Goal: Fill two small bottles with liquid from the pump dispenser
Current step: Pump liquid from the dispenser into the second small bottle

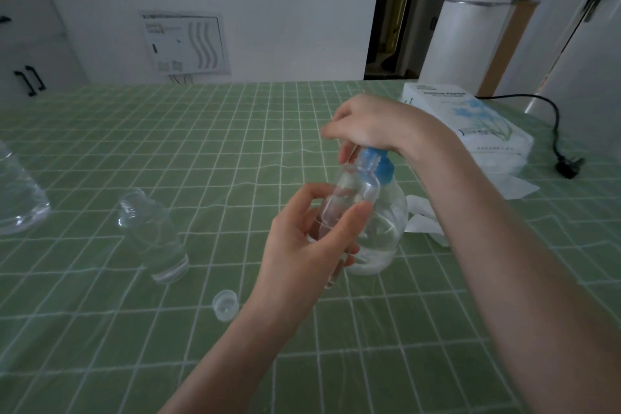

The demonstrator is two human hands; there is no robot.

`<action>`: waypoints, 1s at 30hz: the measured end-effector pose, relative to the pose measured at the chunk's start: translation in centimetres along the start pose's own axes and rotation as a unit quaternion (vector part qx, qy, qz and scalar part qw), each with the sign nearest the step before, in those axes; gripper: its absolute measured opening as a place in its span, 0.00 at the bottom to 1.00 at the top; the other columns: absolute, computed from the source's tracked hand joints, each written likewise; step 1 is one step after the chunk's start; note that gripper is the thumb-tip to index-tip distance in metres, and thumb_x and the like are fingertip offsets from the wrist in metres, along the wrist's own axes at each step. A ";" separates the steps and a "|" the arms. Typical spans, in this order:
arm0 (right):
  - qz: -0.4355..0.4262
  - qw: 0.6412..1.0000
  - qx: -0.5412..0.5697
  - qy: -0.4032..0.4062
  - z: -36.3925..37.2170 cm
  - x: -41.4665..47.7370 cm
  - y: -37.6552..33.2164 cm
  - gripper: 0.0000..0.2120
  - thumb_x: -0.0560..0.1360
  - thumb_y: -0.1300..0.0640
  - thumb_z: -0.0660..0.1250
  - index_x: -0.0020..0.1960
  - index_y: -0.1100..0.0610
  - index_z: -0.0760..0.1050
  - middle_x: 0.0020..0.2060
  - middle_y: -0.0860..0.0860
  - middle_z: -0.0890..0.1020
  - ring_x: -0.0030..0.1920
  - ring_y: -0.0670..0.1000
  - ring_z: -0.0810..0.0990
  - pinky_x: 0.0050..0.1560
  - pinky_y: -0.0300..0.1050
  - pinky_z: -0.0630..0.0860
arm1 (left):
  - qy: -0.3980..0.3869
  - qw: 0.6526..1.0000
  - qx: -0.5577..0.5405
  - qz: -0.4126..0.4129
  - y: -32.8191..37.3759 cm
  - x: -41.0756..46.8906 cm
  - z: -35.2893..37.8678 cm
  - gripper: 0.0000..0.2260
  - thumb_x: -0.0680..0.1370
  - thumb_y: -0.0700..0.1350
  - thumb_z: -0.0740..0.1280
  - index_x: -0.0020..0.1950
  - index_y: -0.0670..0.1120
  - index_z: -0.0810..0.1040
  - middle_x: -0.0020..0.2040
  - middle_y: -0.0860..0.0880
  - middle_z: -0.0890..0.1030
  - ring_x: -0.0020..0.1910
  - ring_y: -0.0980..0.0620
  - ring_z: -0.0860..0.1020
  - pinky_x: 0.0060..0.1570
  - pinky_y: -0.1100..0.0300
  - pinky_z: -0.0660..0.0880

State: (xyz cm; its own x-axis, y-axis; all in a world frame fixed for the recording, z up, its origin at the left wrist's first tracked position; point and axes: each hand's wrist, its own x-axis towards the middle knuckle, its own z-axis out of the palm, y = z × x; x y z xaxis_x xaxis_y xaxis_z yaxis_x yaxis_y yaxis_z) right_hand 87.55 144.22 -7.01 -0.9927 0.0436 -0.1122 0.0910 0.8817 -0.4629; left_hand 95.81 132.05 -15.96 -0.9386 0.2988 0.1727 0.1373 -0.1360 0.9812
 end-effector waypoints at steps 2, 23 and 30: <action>-0.007 1.000 -0.013 0.003 -0.2 0.1 -0.3 0.18 0.78 0.50 0.62 0.61 0.61 0.77 0.51 0.57 0.85 0.54 0.57 0.83 0.57 0.50 0.74 | 0.003 1.000 -0.002 0.002 0.0 0.0 -0.1 0.15 0.64 0.58 0.69 0.45 0.52 0.78 0.35 0.48 0.82 0.29 0.55 0.78 0.27 0.62 0.73; -0.003 1.000 -0.012 0.006 -0.2 0.1 0.1 0.18 0.78 0.50 0.61 0.61 0.61 0.77 0.52 0.57 0.84 0.54 0.57 0.82 0.54 0.49 0.75 | -0.001 1.000 0.002 0.007 -0.1 0.1 -0.2 0.14 0.65 0.57 0.70 0.46 0.52 0.78 0.35 0.49 0.83 0.30 0.55 0.78 0.31 0.59 0.76; -0.001 1.000 0.001 -0.003 0.0 0.3 0.3 0.20 0.78 0.48 0.61 0.62 0.60 0.76 0.51 0.56 0.84 0.55 0.56 0.81 0.54 0.51 0.71 | -0.005 1.000 0.001 0.009 -0.2 0.1 -0.1 0.13 0.65 0.58 0.71 0.44 0.53 0.78 0.36 0.49 0.83 0.30 0.55 0.78 0.30 0.60 0.76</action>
State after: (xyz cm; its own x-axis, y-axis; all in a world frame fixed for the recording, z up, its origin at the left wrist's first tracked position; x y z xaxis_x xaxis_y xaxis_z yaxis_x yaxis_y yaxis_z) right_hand 87.23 144.45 -7.19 -0.9924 0.0398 -0.1165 0.0900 0.8806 -0.4652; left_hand 95.64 132.03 -16.18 -0.9330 0.3048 0.1913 0.1547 -0.1401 0.9780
